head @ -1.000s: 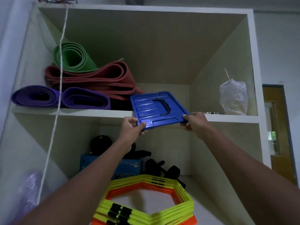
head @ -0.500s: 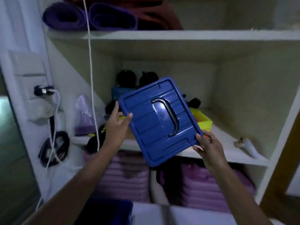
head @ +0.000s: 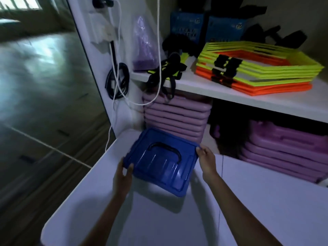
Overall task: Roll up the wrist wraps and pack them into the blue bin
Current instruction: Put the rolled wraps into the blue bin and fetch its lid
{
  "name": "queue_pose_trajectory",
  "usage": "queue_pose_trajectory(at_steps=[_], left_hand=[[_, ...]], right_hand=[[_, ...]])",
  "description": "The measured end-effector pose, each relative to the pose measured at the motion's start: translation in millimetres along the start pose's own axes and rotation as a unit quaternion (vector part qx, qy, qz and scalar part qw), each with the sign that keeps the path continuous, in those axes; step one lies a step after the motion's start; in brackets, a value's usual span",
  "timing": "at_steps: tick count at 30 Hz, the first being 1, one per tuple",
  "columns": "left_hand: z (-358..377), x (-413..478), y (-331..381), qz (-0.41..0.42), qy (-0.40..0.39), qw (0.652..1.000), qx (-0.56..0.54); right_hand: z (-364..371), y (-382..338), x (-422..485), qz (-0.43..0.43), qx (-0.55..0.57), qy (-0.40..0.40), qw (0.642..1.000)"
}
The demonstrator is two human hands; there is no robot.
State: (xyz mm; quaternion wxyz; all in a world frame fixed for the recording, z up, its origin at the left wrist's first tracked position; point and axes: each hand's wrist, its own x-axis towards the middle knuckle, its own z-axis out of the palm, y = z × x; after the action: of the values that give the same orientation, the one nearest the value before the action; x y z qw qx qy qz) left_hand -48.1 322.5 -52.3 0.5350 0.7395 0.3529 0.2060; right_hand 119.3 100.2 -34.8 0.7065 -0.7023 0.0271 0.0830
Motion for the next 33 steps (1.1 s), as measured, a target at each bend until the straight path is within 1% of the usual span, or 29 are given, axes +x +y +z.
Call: queue_pose_trajectory(at_steps=[3,5,8,10,12,16,18,20,22,24,27,29,30,31,33], left_hand=[[-3.1,7.5,-13.5,-0.033,0.007,0.999,0.019],[-4.0,14.5,-15.6,-0.048,0.017,0.999,0.014],[-2.9,27.7,-13.1,-0.046,0.004,0.999,0.021],[-0.5,34.7,-14.0,-0.041,-0.009,0.998,0.036],[3.3,37.2,-16.9,-0.043,-0.014,0.999,0.022],[9.3,35.6,-25.6,-0.06,-0.004,0.997,-0.037],[9.0,31.0,-28.0,-0.06,0.007,0.997,-0.054],[6.8,23.6,-34.0,-0.048,0.02,0.998,-0.047],[1.7,16.4,-44.4,-0.053,0.019,0.998,-0.023],[-5.9,14.4,-53.3,-0.08,-0.017,0.996,-0.019],[-16.4,15.3,-55.0,-0.151,-0.125,0.979,-0.058],[-21.3,13.2,-47.3,-0.158,-0.186,0.968,-0.055],[-22.0,12.2,-43.3,-0.152,-0.199,0.966,-0.057],[-21.3,12.6,-40.9,-0.145,-0.195,0.968,-0.061],[-19.2,12.5,-38.6,-0.102,-0.142,0.983,-0.054]], right_hand=[[16.2,15.1,12.4,0.006,-0.073,-0.065,0.995],[22.2,22.9,24.8,0.018,-0.128,-0.093,0.987],[26.0,34.5,47.7,0.035,-0.178,-0.103,0.978],[27.0,39.9,60.5,0.038,-0.192,-0.102,0.975],[28.4,39.1,61.9,0.042,-0.199,-0.1,0.974],[29.0,39.5,49.5,0.022,-0.176,-0.101,0.979],[24.9,41.0,40.7,0.039,-0.155,-0.095,0.983],[17.9,42.4,27.8,0.054,-0.134,-0.092,0.985],[8.2,43.2,7.3,0.061,-0.114,-0.082,0.988],[-2.7,44.2,-17.0,0.064,-0.085,-0.062,0.992],[-19.1,54.4,-53.9,0.111,-0.077,-0.027,0.99],[-27.0,62.5,-77.6,0.125,-0.061,-0.023,0.99],[-29.4,65.8,-87.4,0.121,-0.055,-0.022,0.991],[-30.0,66.6,-96.5,0.111,-0.052,-0.024,0.992],[-27.7,63.3,-109.5,0.092,-0.053,-0.023,0.994]])
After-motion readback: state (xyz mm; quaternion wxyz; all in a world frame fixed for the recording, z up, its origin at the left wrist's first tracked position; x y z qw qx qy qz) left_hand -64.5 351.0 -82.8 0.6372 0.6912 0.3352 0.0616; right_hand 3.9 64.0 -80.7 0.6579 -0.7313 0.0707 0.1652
